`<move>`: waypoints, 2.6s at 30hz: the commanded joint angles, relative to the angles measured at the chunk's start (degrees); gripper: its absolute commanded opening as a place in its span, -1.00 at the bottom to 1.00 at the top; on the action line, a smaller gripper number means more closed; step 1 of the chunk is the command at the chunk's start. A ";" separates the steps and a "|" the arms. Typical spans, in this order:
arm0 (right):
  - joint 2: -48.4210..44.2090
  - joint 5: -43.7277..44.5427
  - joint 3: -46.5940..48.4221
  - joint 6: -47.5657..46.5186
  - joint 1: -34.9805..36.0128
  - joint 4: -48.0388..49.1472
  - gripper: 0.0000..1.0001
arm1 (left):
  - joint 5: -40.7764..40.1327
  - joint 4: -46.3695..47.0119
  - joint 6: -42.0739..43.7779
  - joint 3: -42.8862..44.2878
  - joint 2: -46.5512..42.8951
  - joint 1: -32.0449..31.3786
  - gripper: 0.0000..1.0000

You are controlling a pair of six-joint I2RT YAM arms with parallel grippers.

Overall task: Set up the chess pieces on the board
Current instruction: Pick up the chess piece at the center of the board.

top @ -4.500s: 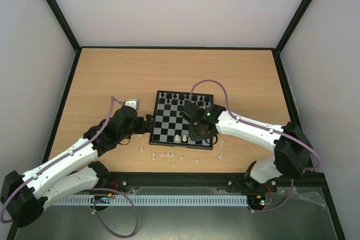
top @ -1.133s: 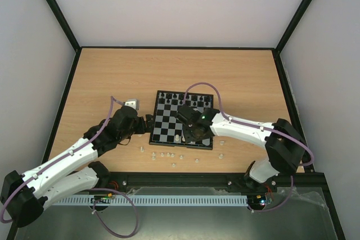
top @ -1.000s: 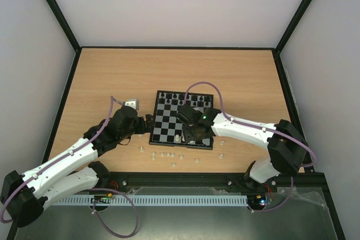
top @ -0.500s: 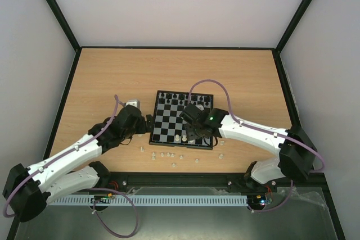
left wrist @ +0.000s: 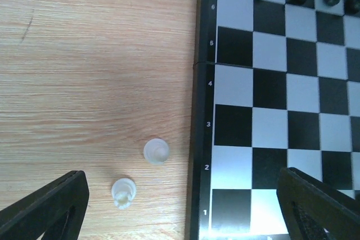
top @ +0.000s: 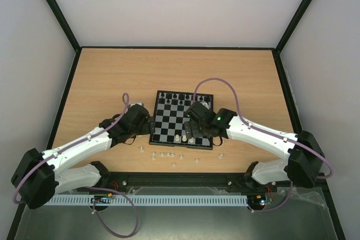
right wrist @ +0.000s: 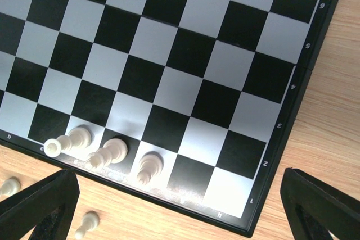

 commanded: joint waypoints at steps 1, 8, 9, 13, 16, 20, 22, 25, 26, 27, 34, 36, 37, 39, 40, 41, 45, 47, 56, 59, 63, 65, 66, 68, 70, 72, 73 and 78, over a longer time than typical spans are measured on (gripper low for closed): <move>-2.40 0.02 -1.40 -2.93 -1.65 -0.27 0.97 | -1.12 -1.89 -0.21 1.80 3.30 0.10 0.82; -4.18 -1.17 -2.92 -3.87 -2.80 0.22 0.97 | -1.57 -0.60 0.15 1.88 7.70 0.05 0.39; -4.42 -1.28 -3.13 -3.84 -2.83 0.32 0.97 | -1.57 -0.42 0.30 2.06 8.31 0.05 0.32; -5.34 -1.53 -3.89 -3.75 -3.01 0.42 0.97 | -1.77 0.31 0.94 2.59 10.42 0.05 0.11; -5.87 -1.57 -4.30 -3.66 -3.05 0.39 0.97 | -1.77 1.05 1.30 2.88 11.72 0.05 0.02; -6.10 -1.70 -4.51 -3.57 -3.19 0.44 0.97 | -1.91 1.92 1.91 3.09 12.93 0.10 -0.10; -6.11 -1.67 -4.68 -3.51 -3.19 0.47 0.97 | -2.07 2.45 2.03 3.16 13.42 0.14 -0.16; -6.11 -1.67 -4.79 -3.49 -3.15 0.49 0.97 | -1.74 3.09 2.16 3.51 14.62 0.14 -0.27; -6.11 -1.67 -4.80 -3.50 -3.19 0.46 0.97 | -1.68 3.20 2.27 3.59 14.95 0.14 -0.29; -6.11 -1.67 -4.75 -3.49 -3.14 0.43 0.97 | -1.72 3.30 2.27 3.69 15.19 0.14 -0.31; -6.29 -1.66 -5.24 -3.41 -3.28 0.53 0.97 | -2.60 3.44 2.51 3.71 16.38 0.14 -0.44; -6.33 -1.68 -5.28 -3.44 -3.21 0.48 0.97 | -2.77 3.46 2.58 3.87 16.80 0.14 -0.45; -6.41 -1.67 -5.28 -3.40 -3.26 0.49 0.97 | -2.88 3.45 2.64 3.90 17.01 0.14 -0.46; -6.52 -1.63 -5.40 -3.39 -3.23 0.52 0.97 | -3.04 3.45 2.71 4.01 17.24 0.14 -0.49; -6.55 -1.59 -5.37 -3.39 -3.24 0.48 0.97 | -3.08 3.50 2.71 3.94 17.34 0.14 -0.51; -6.56 -1.63 -5.37 -3.39 -3.26 0.46 0.97 | -3.15 3.45 2.73 3.96 17.44 0.14 -0.52; -6.55 -1.70 -5.49 -3.42 -3.25 0.53 0.97 | -3.26 3.22 2.73 3.85 17.92 0.23 -0.54; -6.55 -1.67 -5.62 -3.39 -3.27 0.64 0.97 | -3.40 3.23 2.69 3.55 17.98 0.23 -0.54; -6.55 -1.69 -5.80 -3.57 -3.23 0.74 0.97 | -3.96 3.01 2.77 3.61 19.06 0.23 -0.64; -6.59 -1.58 -5.92 -3.57 -3.26 0.90 0.97 | -4.09 3.08 2.90 3.75 19.43 0.31 -0.72; -6.82 -1.62 -6.05 -3.57 -3.22 1.07 0.97 | -4.14 2.86 2.99 3.86 19.43 0.31 -0.81; -6.80 -1.71 -6.12 -3.57 -3.21 1.07 0.97 | -4.22 2.68 2.88 3.76 19.15 0.32 -0.84; -6.81 -1.58 -6.18 -3.57 -3.25 1.08 0.97 | -4.27 2.46 2.83 3.78 18.91 0.32 -0.85; -6.90 -1.67 -6.20 -3.57 -3.27 1.10 0.97 | -4.43 1.99 2.76 3.99 18.30 0.32 -0.86; -6.98 -1.58 -6.24 -3.51 -3.22 1.09 0.97 | -4.78 1.18 2.94 4.42 17.42 0.32 -0.86; -7.07 -1.51 -6.24 -3.52 -3.27 1.18 0.97 | -5.07 0.43 3.14 4.89 16.92 0.32 -0.87; -7.15 -1.43 -6.30 -3.42 -3.26 1.14 0.97 | -5.18 0.11 3.20 5.14 16.66 0.32 -0.87; -7.52 -1.32 -6.44 -3.36 -3.21 1.26 0.97 | -5.20 -0.76 3.39 5.62 15.59 0.25 -0.88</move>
